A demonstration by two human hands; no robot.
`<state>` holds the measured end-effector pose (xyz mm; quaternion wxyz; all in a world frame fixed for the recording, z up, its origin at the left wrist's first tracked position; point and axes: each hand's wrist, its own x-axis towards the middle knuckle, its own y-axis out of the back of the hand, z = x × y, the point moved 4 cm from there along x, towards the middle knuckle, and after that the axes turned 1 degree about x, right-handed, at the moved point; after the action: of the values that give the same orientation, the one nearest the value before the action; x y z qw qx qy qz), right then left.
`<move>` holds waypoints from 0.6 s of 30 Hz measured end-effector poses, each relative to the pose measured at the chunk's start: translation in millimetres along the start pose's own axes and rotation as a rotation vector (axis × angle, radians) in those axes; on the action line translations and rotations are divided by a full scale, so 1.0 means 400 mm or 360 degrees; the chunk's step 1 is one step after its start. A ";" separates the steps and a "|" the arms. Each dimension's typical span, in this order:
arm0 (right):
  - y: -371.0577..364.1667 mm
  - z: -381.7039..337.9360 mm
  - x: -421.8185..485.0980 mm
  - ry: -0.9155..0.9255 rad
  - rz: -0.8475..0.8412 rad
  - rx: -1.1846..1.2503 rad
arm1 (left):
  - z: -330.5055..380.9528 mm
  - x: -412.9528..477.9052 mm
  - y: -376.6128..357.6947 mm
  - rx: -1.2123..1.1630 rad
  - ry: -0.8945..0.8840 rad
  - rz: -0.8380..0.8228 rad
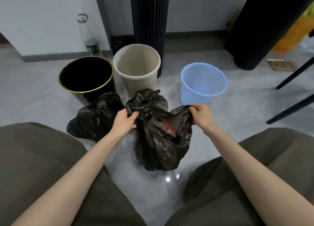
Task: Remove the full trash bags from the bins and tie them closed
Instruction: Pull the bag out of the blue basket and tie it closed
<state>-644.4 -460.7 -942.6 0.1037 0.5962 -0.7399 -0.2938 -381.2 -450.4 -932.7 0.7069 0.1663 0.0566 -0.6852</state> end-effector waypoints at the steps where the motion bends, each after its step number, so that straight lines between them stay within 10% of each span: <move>1: -0.002 0.026 0.012 -0.0094 0.0060 0.0115 | -0.002 0.003 0.024 -0.0010 0.0003 0.0094; 12: -0.040 0.131 0.014 -0.0847 0.0397 0.0755 | -0.088 0.037 0.190 -0.0040 0.0223 0.0566; 18: -0.069 0.018 -0.020 0.0051 0.0446 -0.0491 | -0.079 0.041 0.174 -0.0063 0.0204 0.0463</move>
<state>-623.3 -454.1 -962.1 0.2454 0.4690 -0.7601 -0.3769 -306.9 -455.7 -956.3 0.7967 0.2022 0.0905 -0.5623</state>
